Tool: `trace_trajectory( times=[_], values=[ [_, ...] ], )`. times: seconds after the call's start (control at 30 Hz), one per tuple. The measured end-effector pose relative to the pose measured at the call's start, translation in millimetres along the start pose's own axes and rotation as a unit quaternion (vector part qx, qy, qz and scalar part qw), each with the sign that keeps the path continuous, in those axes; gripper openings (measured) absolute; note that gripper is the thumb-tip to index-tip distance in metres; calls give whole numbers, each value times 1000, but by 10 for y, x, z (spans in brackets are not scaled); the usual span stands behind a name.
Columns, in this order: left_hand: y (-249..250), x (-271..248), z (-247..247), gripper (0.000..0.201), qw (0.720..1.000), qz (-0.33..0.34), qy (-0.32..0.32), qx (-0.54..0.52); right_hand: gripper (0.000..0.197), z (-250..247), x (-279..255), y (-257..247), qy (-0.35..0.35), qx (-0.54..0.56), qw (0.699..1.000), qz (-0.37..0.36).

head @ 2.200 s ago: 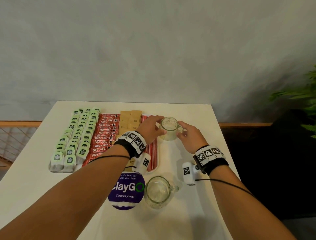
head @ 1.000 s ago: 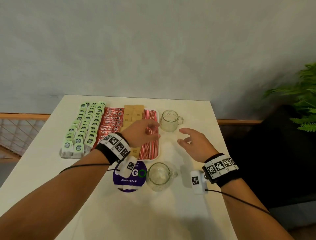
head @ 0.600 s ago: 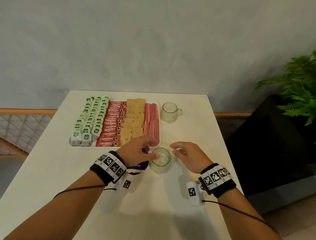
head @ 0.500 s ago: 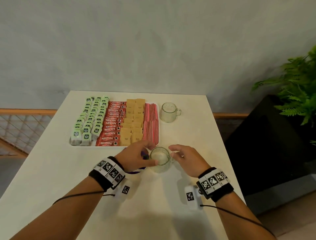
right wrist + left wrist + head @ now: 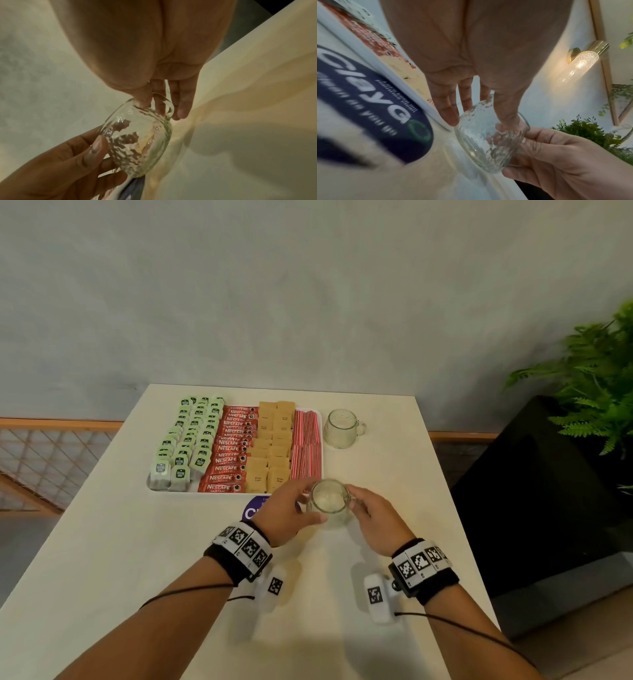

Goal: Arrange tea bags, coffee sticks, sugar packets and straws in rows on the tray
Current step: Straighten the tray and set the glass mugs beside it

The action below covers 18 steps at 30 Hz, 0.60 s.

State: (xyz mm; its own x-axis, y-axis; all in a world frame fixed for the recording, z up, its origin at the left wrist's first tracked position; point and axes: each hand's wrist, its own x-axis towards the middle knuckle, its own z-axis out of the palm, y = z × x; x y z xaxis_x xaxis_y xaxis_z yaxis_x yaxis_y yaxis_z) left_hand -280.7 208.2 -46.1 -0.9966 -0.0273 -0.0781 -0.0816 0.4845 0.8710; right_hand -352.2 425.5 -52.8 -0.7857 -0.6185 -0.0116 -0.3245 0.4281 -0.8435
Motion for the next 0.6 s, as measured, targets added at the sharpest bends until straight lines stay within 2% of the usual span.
trace_trajectory(
  times=[0.17, 0.27, 0.6],
  values=[
    [305, 338, -107, 56, 998, 60, 18, 26, 38, -206, 359, 28, 47, -11, 999, -6],
    [435, 536, -132, 53, 997, 66, 22, 31, 40, -321, 532, 13, 65, -25, 998, 2],
    [227, 809, 36, 49, 997, 64, -15, 38, 43, -323, 640, 262, 42, -43, 997, 41]
  ],
)
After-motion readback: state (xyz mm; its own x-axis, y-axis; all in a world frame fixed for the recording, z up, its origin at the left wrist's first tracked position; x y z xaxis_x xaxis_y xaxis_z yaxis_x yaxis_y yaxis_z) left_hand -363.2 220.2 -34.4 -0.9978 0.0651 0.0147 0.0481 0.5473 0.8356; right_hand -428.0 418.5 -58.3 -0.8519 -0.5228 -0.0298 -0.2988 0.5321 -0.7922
